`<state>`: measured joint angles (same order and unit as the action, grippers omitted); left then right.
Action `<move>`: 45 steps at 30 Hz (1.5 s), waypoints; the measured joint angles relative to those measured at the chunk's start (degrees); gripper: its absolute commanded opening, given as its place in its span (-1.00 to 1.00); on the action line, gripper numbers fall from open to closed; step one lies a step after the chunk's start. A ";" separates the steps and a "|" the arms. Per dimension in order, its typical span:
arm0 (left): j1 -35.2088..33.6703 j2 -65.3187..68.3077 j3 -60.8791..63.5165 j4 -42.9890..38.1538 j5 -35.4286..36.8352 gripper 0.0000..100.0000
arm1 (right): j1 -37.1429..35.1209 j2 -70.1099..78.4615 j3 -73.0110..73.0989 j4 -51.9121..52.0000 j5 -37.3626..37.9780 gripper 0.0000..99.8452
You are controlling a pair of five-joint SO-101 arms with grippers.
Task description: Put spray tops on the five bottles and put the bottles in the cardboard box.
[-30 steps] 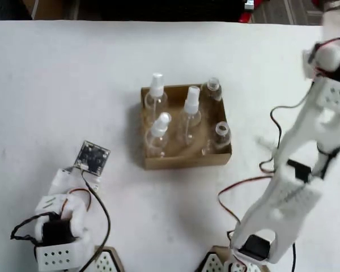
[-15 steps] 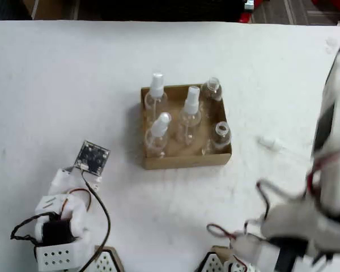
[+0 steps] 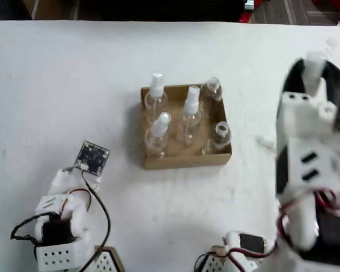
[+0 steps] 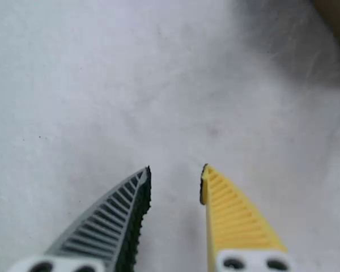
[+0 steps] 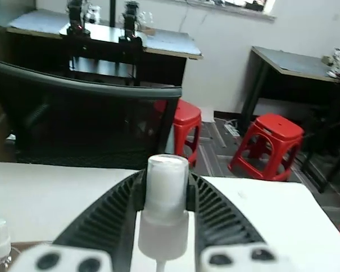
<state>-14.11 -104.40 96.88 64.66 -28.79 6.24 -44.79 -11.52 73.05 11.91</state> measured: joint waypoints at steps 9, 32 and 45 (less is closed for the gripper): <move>0.00 0.00 0.00 0.00 0.00 -0.73 | -8.53 -8.70 38.68 -44.48 -0.09 -0.97; 0.00 0.00 0.00 0.00 0.00 -0.73 | -18.02 18.90 40.79 -82.99 1.49 -0.97; 0.00 0.00 0.00 0.00 0.00 -0.72 | -18.02 24.09 40.79 -82.99 7.91 -0.97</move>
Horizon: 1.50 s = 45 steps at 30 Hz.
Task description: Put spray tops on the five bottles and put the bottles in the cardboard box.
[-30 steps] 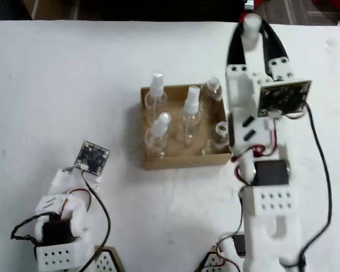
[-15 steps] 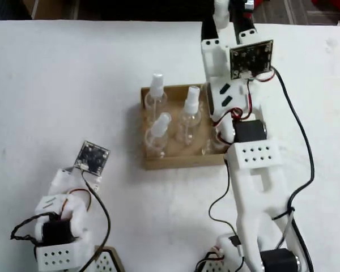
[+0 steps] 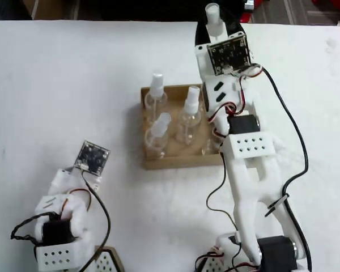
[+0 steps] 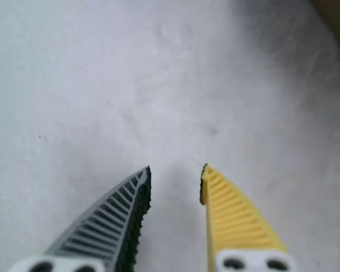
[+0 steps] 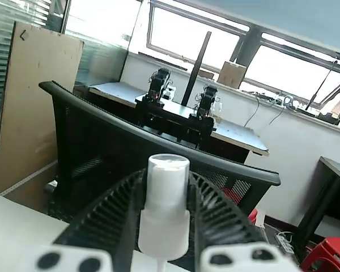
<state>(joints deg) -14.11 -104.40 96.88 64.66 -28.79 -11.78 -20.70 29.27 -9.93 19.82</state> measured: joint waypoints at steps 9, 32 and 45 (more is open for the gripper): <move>0.00 0.00 0.00 0.00 0.00 -0.72 | 0.00 3.60 0.00 -3.69 -0.18 -0.97; 0.00 0.00 0.00 0.00 0.00 -0.72 | -0.09 4.92 6.07 -9.41 -0.35 -0.97; 0.00 0.00 0.00 0.00 0.00 -0.72 | -0.09 4.92 10.90 -10.02 -0.35 -0.97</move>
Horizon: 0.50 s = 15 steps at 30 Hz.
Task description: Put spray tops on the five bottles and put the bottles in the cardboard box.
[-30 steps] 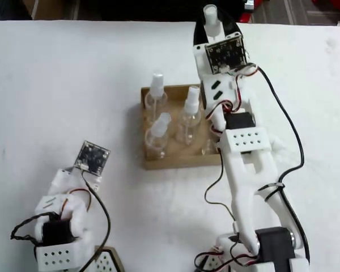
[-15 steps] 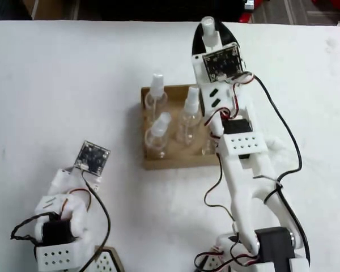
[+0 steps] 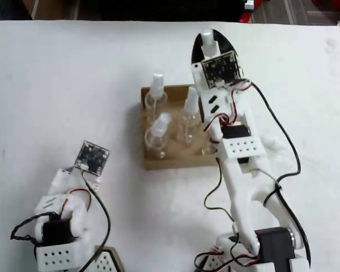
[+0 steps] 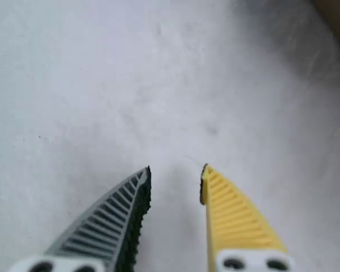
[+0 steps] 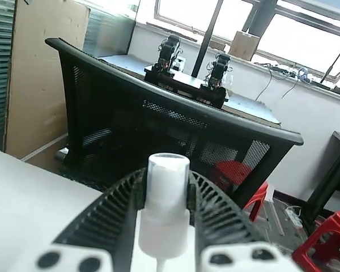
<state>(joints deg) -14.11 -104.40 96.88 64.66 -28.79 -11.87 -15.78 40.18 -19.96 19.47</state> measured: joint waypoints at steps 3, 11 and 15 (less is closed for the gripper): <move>0.00 0.00 0.00 0.00 0.00 -0.72 | 0.00 0.09 2.02 0.00 0.00 -0.97; 0.00 0.00 0.00 0.00 0.00 -0.72 | 0.26 0.00 4.13 0.00 -7.74 -0.97; 0.00 0.00 0.00 0.00 0.00 -0.72 | 1.14 0.00 6.15 0.00 -10.81 -0.97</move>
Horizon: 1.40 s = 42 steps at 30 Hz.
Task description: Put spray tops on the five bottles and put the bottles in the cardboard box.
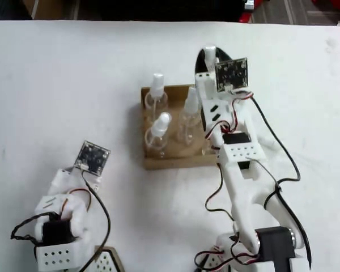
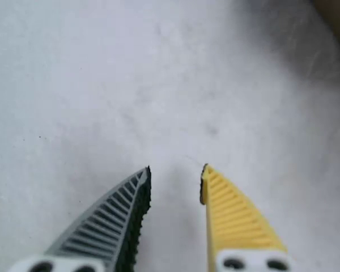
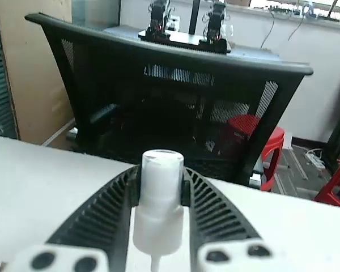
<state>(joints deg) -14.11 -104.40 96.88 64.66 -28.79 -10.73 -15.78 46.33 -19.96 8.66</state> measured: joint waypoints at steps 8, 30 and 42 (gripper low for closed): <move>0.00 0.00 0.00 0.00 0.00 -0.72 | 0.44 0.00 3.52 0.00 -0.53 -0.97; 0.00 0.00 0.00 0.00 0.00 -0.72 | 0.62 -8.09 8.97 -0.09 -0.53 -0.62; 0.00 0.00 0.00 0.00 0.00 -0.72 | 2.55 -15.03 9.41 1.05 -0.53 -0.62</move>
<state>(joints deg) -14.11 -104.40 96.88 64.66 -28.79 -8.18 -30.81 55.74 -18.90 8.13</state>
